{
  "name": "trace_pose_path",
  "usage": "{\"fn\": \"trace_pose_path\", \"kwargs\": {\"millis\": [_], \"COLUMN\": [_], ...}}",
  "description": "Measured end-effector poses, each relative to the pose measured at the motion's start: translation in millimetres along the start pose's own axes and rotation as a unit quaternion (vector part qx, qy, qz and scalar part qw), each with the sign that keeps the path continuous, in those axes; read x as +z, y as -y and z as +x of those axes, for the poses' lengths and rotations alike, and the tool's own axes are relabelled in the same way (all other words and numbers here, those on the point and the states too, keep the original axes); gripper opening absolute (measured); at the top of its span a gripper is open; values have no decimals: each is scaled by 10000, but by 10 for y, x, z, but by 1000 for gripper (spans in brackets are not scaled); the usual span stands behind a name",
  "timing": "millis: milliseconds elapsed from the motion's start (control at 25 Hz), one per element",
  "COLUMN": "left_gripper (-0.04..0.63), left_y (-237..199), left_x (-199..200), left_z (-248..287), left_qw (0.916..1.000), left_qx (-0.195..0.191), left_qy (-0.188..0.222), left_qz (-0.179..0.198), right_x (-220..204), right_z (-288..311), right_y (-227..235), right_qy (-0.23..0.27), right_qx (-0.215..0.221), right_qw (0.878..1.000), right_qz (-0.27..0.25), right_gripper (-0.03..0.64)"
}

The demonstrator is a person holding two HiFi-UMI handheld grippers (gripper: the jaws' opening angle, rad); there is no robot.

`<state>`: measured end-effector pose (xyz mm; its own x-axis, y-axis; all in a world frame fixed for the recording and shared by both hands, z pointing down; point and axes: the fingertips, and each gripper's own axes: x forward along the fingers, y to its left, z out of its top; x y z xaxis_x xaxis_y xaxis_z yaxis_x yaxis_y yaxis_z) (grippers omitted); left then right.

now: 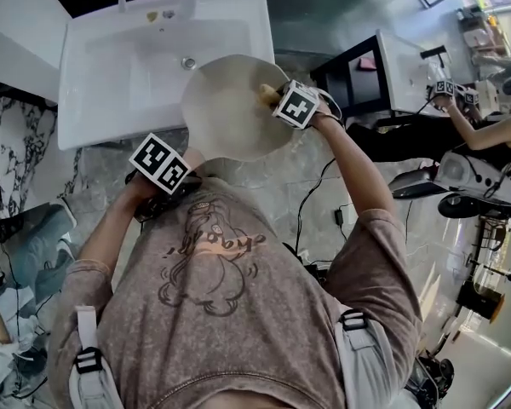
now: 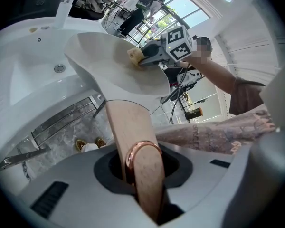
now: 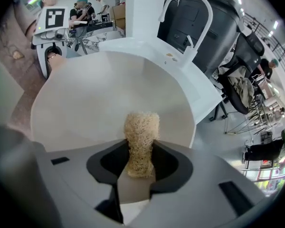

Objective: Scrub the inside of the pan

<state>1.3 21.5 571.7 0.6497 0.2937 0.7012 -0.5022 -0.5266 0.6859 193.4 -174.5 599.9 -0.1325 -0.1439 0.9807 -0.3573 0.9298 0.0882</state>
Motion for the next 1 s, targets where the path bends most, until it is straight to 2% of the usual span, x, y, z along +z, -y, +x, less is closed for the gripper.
{"fn": "trace_pose_path", "kwargs": {"millis": [240, 520, 720, 1000], "left_gripper": [98, 100, 100, 100], "left_y": [3, 3, -2, -12], "left_x": [-4, -5, 9, 10], "left_z": [7, 18, 18, 17], "left_qw": [10000, 10000, 10000, 10000], "left_qx": [2, -15, -21, -50], "left_qy": [31, 49, 57, 58], "left_qz": [-4, -11, -16, -29], "right_x": [-49, -25, 68, 202], "right_z": [-114, -117, -133, -165], "right_y": [-166, -565, -890, -1144], "right_qy": [-122, -349, -304, -139], "right_qx": [267, 740, 1185, 1518], "right_qw": [9995, 9952, 9887, 9838], "right_qz": [-66, -542, -861, -948], "right_gripper": [153, 153, 153, 153]}}
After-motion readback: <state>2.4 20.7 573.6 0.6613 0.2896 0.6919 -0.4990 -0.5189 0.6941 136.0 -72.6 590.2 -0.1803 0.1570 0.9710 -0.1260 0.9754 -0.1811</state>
